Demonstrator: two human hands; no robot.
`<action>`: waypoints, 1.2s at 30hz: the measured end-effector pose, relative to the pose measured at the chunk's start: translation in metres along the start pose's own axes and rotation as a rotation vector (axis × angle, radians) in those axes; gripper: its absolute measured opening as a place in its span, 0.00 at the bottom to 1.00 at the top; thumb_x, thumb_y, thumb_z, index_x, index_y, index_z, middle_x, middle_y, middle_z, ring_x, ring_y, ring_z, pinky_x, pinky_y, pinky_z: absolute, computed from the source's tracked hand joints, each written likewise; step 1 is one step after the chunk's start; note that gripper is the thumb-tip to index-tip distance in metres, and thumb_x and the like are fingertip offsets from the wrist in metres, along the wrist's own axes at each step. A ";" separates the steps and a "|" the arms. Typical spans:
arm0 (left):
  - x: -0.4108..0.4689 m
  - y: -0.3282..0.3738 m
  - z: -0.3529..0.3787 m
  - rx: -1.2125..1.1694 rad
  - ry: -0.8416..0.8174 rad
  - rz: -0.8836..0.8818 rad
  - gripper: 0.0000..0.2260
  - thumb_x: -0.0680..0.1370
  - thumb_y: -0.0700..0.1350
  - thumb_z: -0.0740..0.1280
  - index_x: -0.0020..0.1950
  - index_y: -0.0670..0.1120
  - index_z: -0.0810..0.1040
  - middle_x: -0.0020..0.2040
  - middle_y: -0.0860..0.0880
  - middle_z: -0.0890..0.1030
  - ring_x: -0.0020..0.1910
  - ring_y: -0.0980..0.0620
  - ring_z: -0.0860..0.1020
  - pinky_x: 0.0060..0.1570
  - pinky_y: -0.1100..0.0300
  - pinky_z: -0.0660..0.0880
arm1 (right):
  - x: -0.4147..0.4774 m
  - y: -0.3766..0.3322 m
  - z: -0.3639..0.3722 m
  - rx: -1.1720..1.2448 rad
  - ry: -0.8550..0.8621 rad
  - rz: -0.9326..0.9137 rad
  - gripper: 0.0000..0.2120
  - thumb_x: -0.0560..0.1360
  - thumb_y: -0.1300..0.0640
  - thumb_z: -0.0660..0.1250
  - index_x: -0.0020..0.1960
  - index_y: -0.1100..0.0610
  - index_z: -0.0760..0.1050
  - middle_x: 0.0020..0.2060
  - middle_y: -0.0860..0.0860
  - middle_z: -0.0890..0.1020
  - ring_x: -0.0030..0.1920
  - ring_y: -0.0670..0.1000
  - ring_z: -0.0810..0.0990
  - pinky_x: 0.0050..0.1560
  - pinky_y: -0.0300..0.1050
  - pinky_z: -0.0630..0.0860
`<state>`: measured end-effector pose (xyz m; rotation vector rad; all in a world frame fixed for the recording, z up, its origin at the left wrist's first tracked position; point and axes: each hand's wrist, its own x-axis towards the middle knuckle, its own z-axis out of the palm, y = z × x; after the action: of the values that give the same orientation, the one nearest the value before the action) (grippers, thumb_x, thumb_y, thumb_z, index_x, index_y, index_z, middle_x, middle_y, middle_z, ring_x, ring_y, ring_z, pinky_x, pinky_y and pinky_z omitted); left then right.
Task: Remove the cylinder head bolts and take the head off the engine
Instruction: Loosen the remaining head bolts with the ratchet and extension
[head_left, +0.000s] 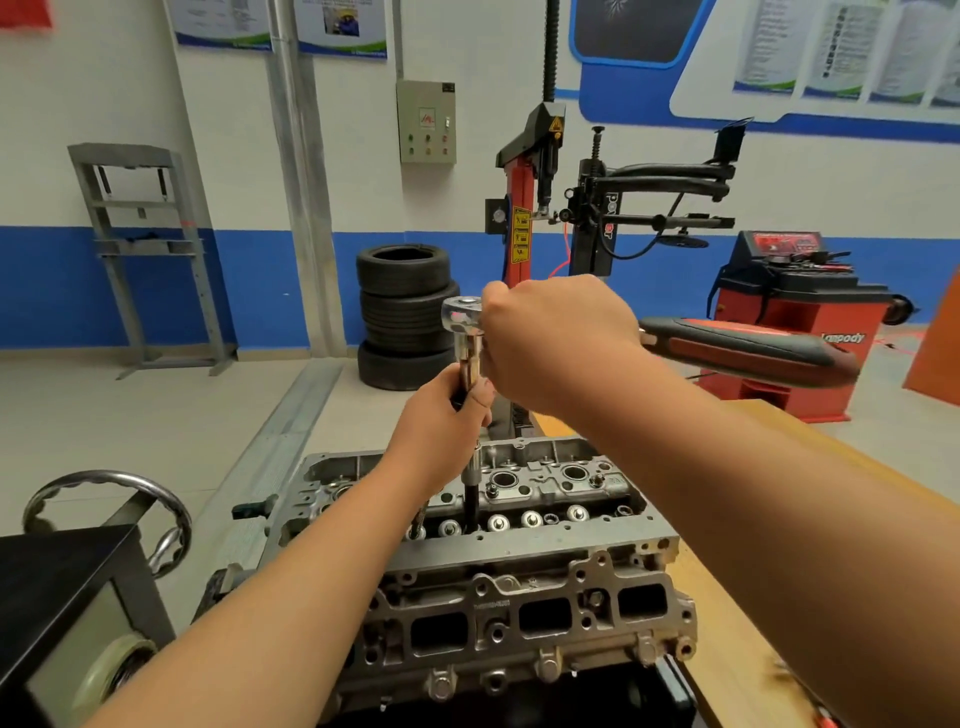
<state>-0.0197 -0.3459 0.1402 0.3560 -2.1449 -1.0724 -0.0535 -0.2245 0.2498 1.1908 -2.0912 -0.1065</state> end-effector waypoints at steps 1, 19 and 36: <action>0.003 0.003 0.000 0.031 -0.038 -0.008 0.10 0.81 0.54 0.59 0.42 0.54 0.74 0.32 0.62 0.79 0.26 0.65 0.72 0.25 0.71 0.66 | 0.000 0.006 0.004 -0.012 0.015 0.008 0.08 0.77 0.55 0.60 0.46 0.59 0.63 0.28 0.51 0.65 0.24 0.53 0.62 0.24 0.43 0.56; 0.003 0.009 0.016 0.052 0.025 -0.122 0.09 0.80 0.55 0.60 0.41 0.55 0.72 0.38 0.51 0.78 0.35 0.52 0.75 0.35 0.56 0.69 | 0.049 0.039 0.088 0.392 0.160 0.029 0.07 0.74 0.50 0.63 0.40 0.49 0.66 0.27 0.43 0.66 0.35 0.54 0.74 0.34 0.43 0.58; -0.003 0.005 0.005 0.210 0.120 -0.116 0.09 0.80 0.54 0.60 0.41 0.54 0.72 0.38 0.53 0.80 0.37 0.52 0.78 0.35 0.57 0.72 | 0.032 0.014 0.042 0.145 0.124 0.010 0.03 0.76 0.58 0.62 0.45 0.57 0.69 0.30 0.51 0.69 0.27 0.54 0.68 0.27 0.42 0.58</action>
<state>-0.0208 -0.3382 0.1411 0.6342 -2.1542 -0.8665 -0.1002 -0.2528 0.2419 1.2390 -2.0237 0.1228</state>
